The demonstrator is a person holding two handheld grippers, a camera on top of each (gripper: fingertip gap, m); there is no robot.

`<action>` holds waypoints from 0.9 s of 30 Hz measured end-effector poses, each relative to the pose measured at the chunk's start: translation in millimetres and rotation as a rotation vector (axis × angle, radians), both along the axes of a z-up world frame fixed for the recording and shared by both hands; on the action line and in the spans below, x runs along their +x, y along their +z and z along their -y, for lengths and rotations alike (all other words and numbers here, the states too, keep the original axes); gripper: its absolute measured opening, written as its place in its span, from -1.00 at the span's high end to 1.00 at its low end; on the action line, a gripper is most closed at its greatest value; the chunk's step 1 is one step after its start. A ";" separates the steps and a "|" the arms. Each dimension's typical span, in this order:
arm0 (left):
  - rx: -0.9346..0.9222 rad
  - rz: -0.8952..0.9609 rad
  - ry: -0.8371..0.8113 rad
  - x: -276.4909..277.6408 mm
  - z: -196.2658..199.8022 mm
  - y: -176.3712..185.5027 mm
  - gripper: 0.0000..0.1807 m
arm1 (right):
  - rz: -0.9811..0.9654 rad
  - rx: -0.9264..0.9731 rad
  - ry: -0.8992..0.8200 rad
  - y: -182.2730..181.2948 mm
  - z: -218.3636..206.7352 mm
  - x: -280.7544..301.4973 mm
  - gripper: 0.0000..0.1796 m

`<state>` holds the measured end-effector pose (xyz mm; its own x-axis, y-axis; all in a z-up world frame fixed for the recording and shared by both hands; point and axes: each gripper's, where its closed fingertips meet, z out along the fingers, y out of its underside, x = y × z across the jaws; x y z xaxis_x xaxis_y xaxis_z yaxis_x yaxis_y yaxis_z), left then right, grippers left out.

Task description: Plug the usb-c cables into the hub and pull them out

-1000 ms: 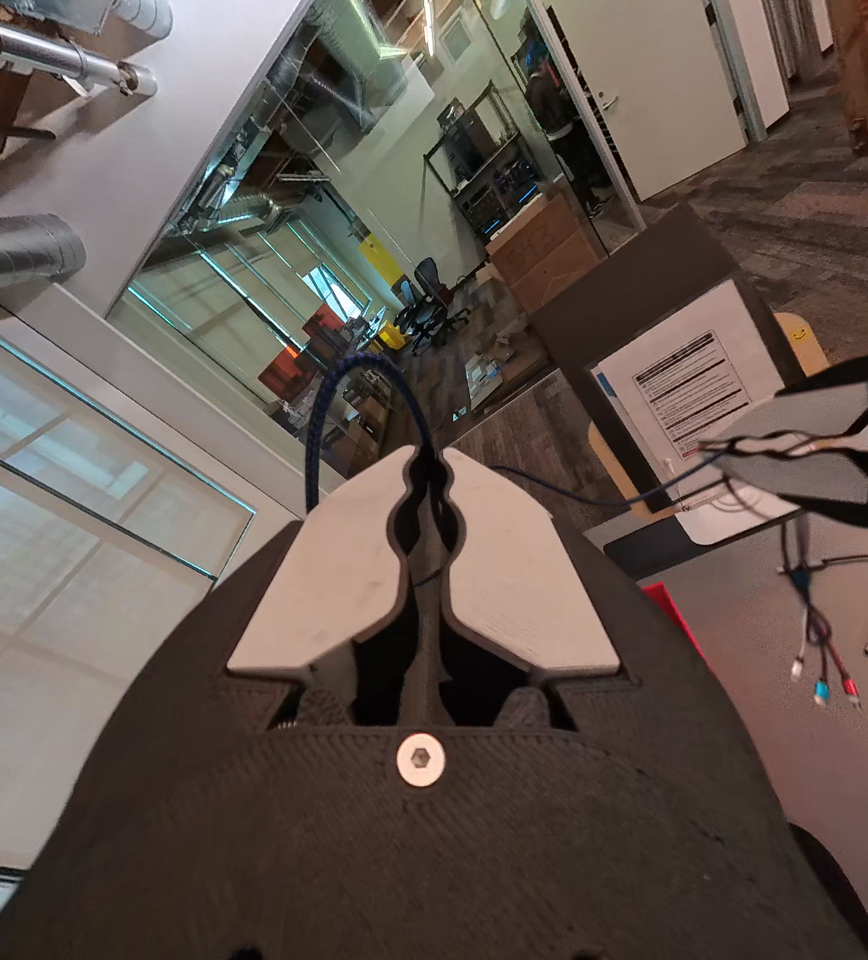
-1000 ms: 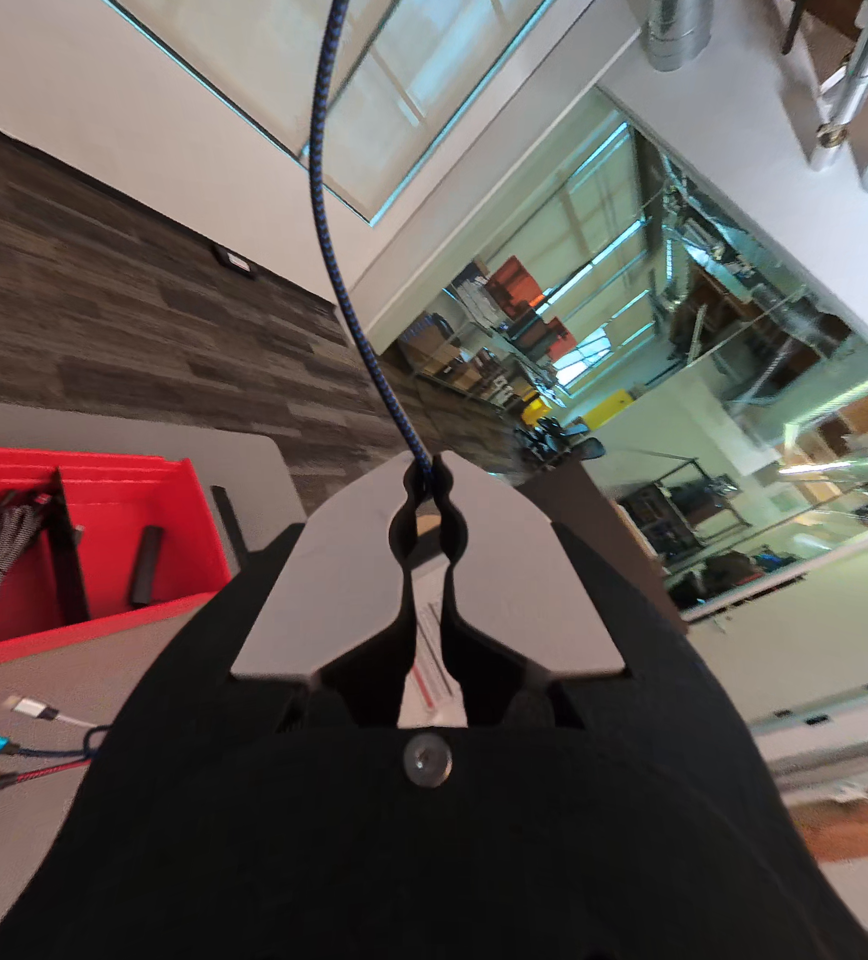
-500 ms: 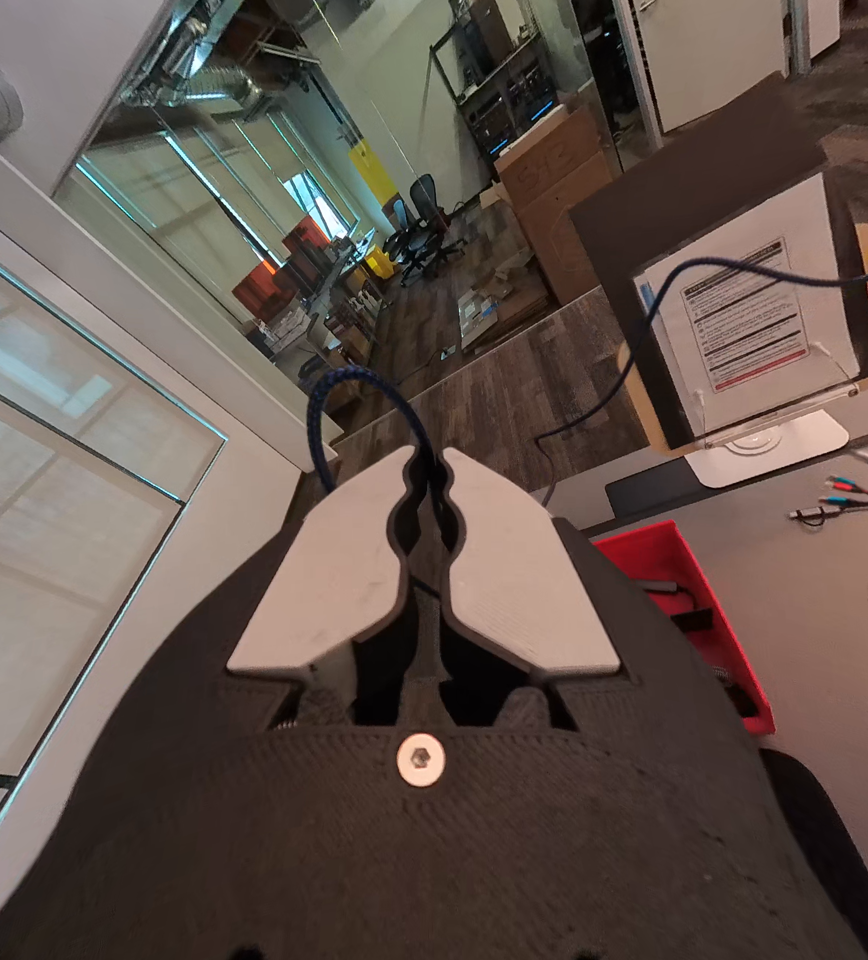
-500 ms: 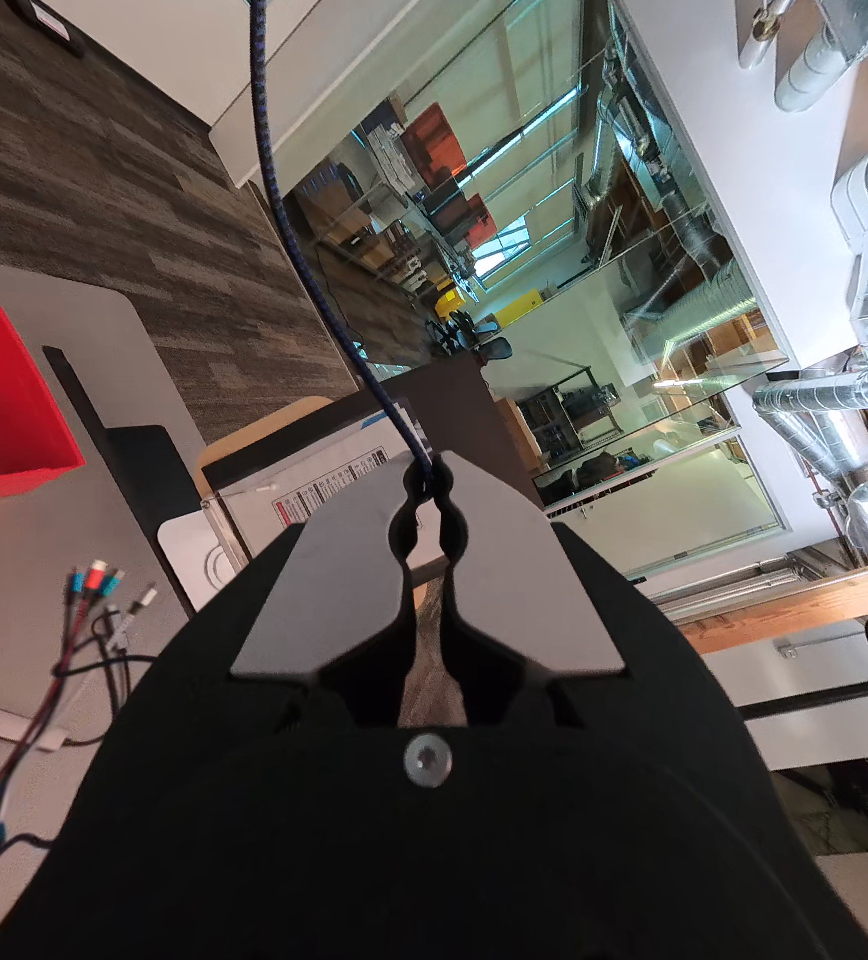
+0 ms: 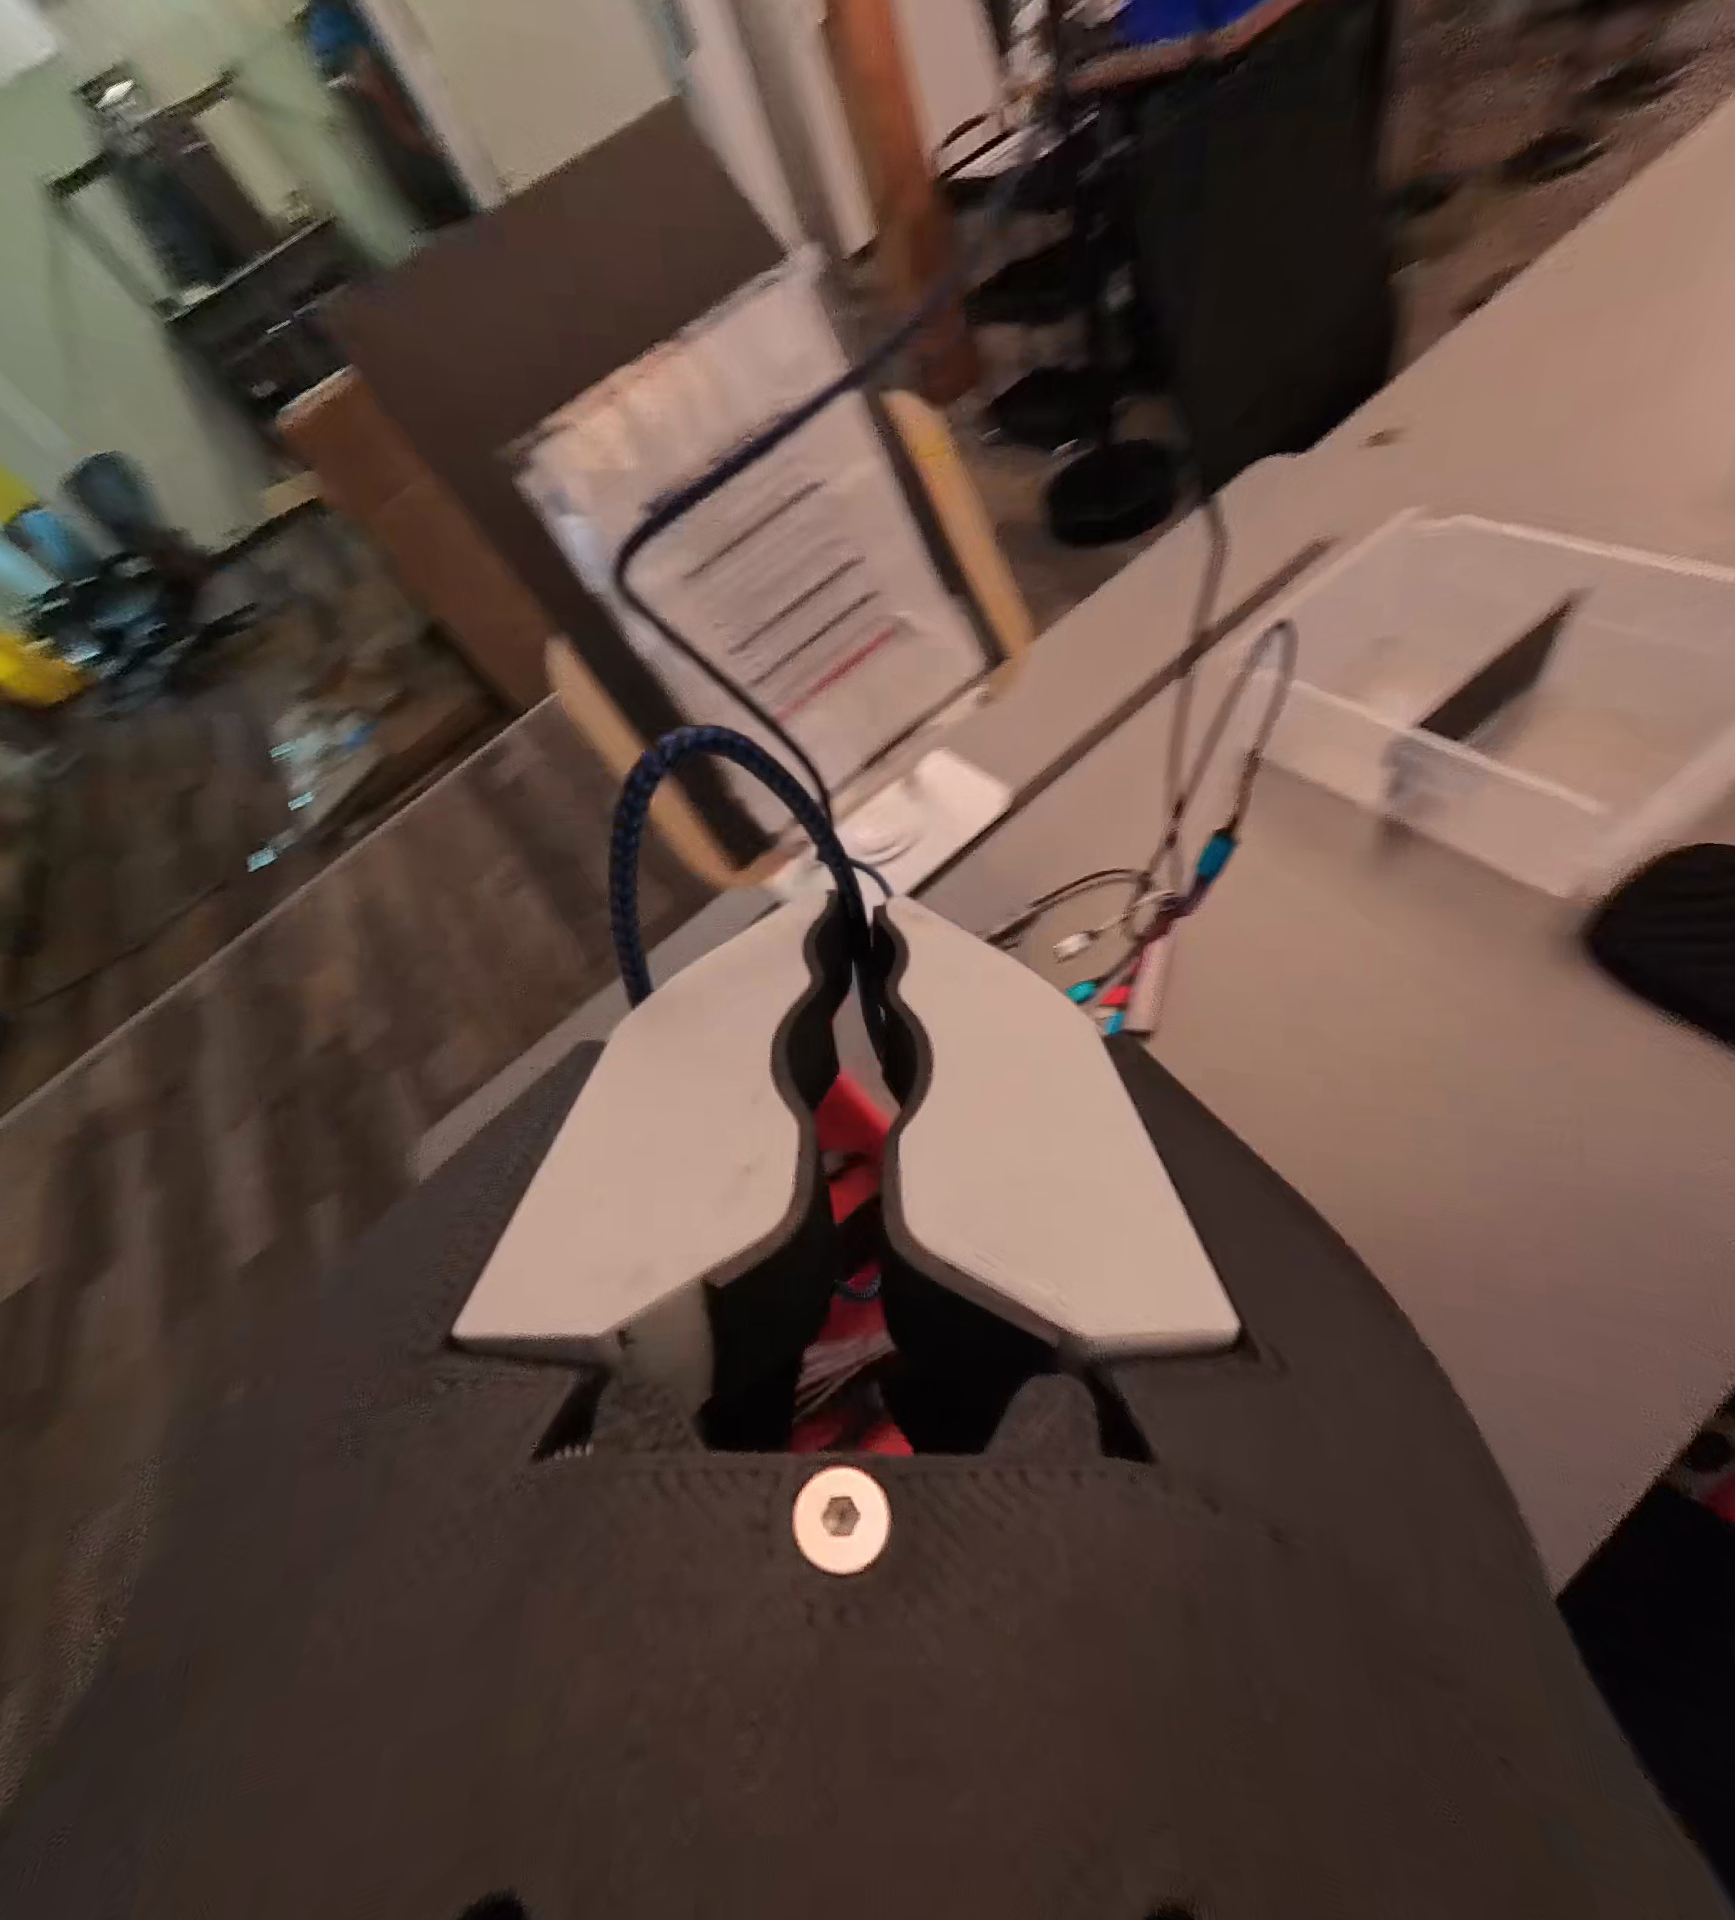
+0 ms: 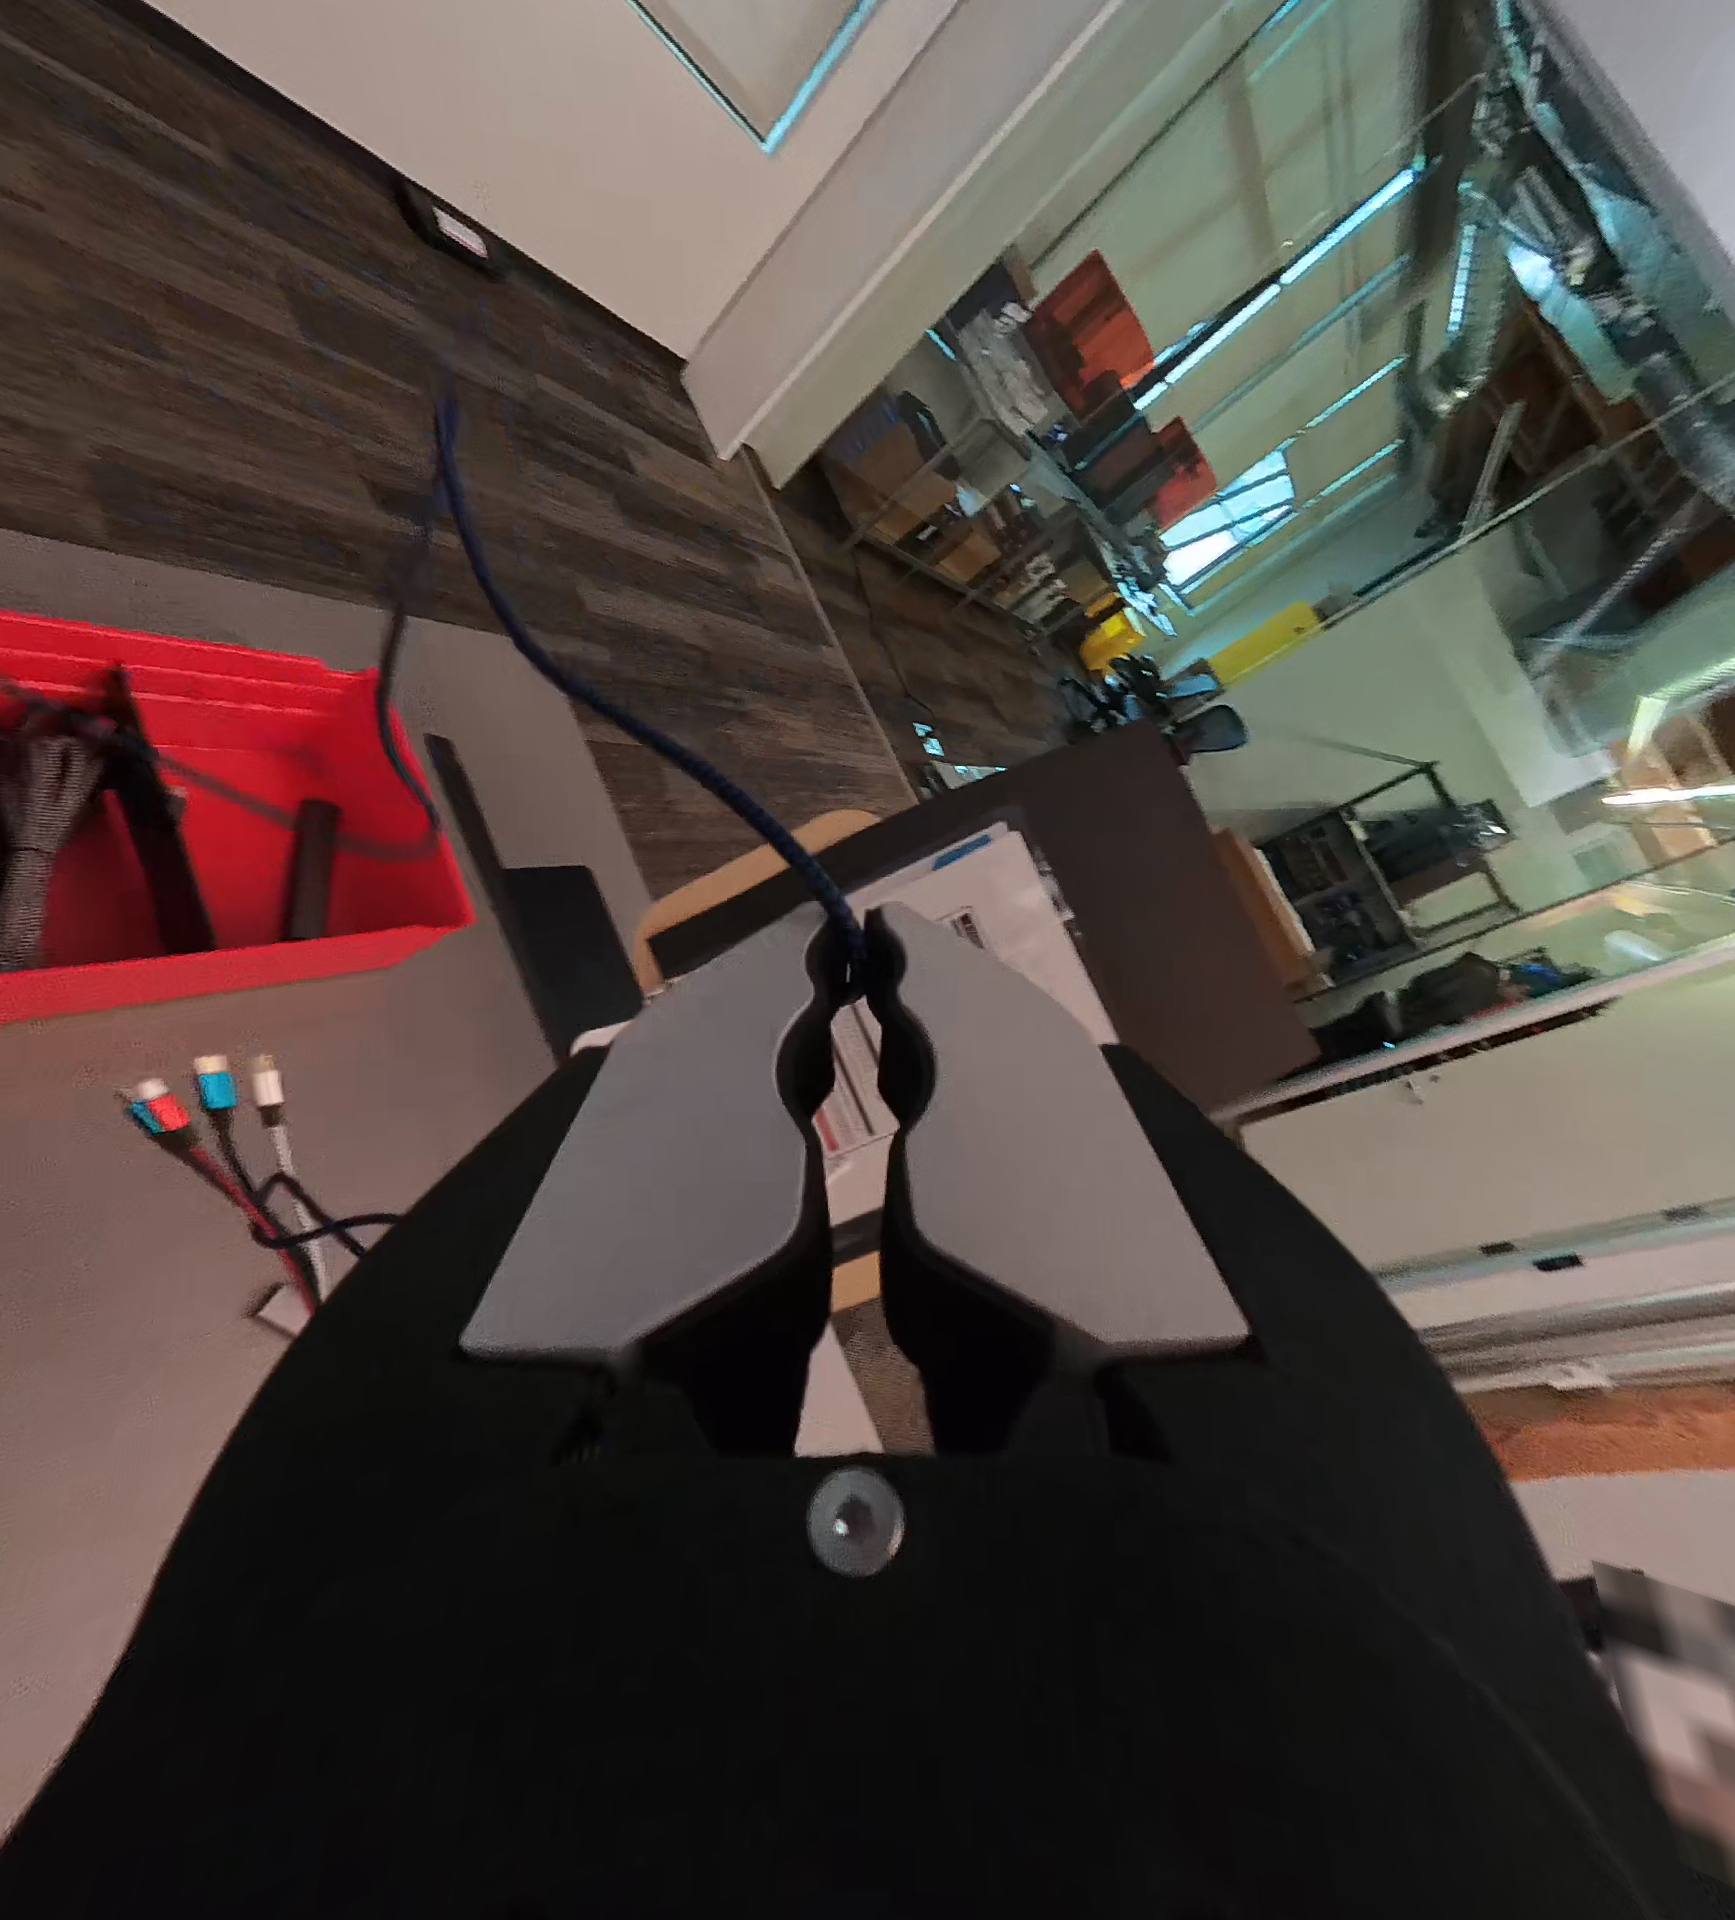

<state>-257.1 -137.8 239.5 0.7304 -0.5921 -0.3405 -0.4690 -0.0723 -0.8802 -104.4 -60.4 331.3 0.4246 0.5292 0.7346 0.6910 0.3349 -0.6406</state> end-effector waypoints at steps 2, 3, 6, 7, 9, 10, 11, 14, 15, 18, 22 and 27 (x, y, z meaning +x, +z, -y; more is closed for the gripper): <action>-0.002 0.083 -0.125 25.6 -2.0 -32.6 0.96 | 0.013 -0.035 0.022 -7.1 4.4 -4.7 0.96; -0.003 0.130 -0.186 38.4 -3.4 -45.5 0.94 | 0.022 -0.047 0.028 -10.1 5.6 -6.4 0.96; -0.019 0.268 -0.331 75.2 -11.4 -72.7 0.67 | 0.024 -0.109 0.066 -17.7 11.9 -14.2 0.96; -0.030 0.292 -0.383 88.5 -13.1 -79.9 0.62 | 0.020 -0.127 0.082 -19.4 15.1 -17.7 0.96; -0.029 0.313 -0.451 113.5 -19.1 -88.6 0.42 | 0.020 -0.157 0.118 -23.4 22.7 -25.6 0.96; -0.014 0.319 -0.480 125.4 -21.4 -89.4 0.36 | 0.020 -0.170 0.139 -25.5 27.2 -29.7 0.96; 0.001 0.322 -0.500 136.3 -23.7 -89.2 0.33 | 0.019 -0.179 0.156 -27.3 31.3 -33.5 0.97; 0.019 0.329 -0.515 161.7 -31.3 -85.8 0.30 | 0.030 -0.191 0.187 -33.4 40.6 -40.5 0.97; 0.034 0.340 -0.495 165.7 -36.0 -83.1 0.50 | 0.037 -0.191 0.191 -35.7 42.3 -40.9 0.97; 0.067 0.367 -0.451 171.2 -47.8 -77.1 0.97 | 0.038 -0.201 0.201 -40.9 45.6 -39.9 0.97; 0.009 0.370 -0.464 175.0 -51.0 -79.6 0.97 | 0.079 -0.152 0.150 -47.9 35.3 -24.4 0.96; -0.002 0.335 -0.439 164.7 -49.3 -62.9 0.97 | -0.040 -0.221 0.159 -78.4 29.6 1.6 0.73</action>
<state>-92.4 -88.5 176.6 0.4833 -0.8657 -0.1302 -0.1494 0.0650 -0.9866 -102.9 -90.0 252.9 0.3499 0.7369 0.5784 0.6132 0.2865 -0.7361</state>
